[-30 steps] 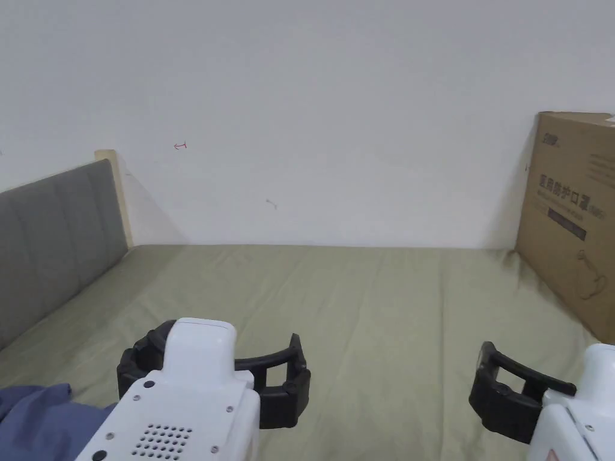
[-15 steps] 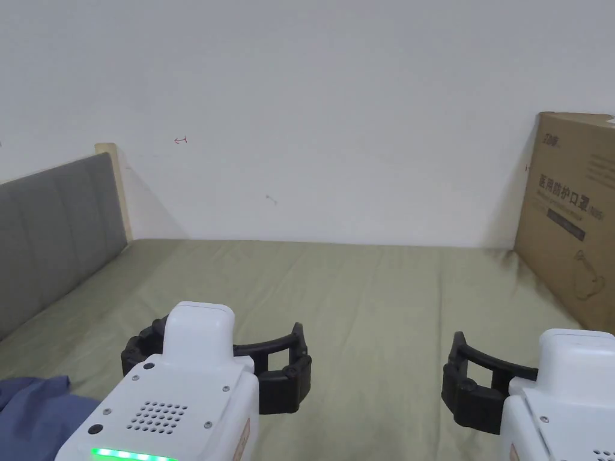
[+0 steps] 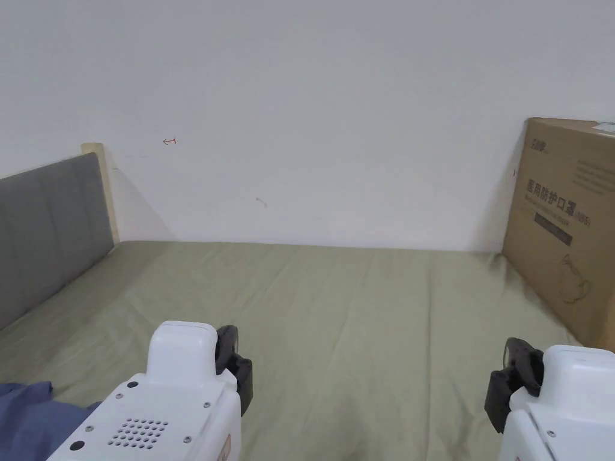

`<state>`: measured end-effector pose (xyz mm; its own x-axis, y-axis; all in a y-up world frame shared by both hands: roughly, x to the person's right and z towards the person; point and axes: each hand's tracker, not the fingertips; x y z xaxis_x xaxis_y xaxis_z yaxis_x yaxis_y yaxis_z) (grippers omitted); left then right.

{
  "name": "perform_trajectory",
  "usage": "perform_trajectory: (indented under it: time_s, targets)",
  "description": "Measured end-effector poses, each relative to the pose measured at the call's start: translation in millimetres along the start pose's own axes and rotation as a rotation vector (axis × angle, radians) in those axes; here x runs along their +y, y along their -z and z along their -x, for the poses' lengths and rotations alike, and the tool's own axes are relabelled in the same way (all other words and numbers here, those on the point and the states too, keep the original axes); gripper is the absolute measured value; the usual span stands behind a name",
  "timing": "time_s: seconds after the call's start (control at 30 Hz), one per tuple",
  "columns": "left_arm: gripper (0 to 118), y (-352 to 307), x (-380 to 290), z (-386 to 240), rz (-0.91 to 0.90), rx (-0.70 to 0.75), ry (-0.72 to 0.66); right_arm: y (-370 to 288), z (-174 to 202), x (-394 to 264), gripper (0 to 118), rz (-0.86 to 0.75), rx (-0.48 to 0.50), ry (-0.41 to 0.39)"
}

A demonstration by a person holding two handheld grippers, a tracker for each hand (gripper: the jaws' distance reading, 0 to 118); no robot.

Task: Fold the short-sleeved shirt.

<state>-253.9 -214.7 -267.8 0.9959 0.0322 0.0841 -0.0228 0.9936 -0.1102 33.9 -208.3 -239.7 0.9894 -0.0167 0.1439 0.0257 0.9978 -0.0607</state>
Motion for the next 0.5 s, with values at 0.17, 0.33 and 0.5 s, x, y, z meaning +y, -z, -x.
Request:
perform_trajectory:
  time_s: [0.17,0.33,0.5]
  targets:
    - [0,-0.4,5.1,-4.9,-0.006,0.003,0.041,3.2,0.8,-1.6,0,0.016,-0.007,-0.005]
    - [0,-3.4,10.7,2.1,-0.014,0.018,0.008,4.7,12.1,0.5,0,0.011,0.015,-0.054]
    - [0,-21.1,15.8,31.5,-0.027,0.107,-0.017,15.2,39.5,3.9,0,0.020,0.136,-0.052]
